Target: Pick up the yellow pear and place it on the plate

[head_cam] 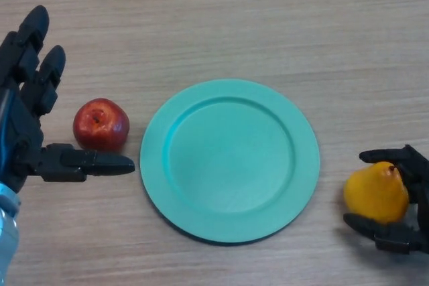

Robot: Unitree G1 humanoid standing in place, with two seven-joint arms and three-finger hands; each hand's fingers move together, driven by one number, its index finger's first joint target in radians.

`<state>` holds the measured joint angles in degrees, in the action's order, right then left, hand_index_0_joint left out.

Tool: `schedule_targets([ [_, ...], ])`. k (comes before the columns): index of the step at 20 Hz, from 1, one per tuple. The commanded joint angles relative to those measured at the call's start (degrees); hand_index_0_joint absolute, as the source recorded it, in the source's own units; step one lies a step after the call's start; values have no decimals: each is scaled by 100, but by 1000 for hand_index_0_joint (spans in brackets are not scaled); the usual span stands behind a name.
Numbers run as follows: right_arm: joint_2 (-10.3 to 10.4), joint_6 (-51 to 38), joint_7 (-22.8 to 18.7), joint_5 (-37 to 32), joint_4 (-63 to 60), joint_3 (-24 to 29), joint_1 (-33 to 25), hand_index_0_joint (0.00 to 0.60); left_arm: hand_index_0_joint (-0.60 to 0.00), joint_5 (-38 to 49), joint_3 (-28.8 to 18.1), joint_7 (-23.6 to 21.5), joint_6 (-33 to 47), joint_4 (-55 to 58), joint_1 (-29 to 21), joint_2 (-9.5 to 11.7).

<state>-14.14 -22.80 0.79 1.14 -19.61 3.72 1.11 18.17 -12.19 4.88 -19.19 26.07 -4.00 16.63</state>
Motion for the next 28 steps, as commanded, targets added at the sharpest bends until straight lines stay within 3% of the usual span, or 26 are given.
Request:
schedule_targets([
  [1,-138,-83,22,-434,863,487,-49,600,0,145,-340,-24,540,359,-163,192],
  [7,83,1573,214,-1083,2445,138,-364,600,0,232,-301,-12,450,368,-146,171],
  [12,300,1369,100,-1256,2245,-568,-1092,600,0,123,-203,-21,560,297,-236,169],
  [18,325,660,-626,-1666,1231,-1952,-1754,600,0,130,-220,0,621,244,-229,164],
  [21,325,254,-1446,-1237,322,-2628,-2048,600,0,218,-337,19,577,287,-172,189],
  [24,325,136,-1876,-956,-318,-3016,-2189,600,0,333,-440,-26,499,328,-160,212],
  [28,325,363,-1921,-654,-685,-3273,-2076,600,0,383,-508,-24,397,456,-66,235],
])
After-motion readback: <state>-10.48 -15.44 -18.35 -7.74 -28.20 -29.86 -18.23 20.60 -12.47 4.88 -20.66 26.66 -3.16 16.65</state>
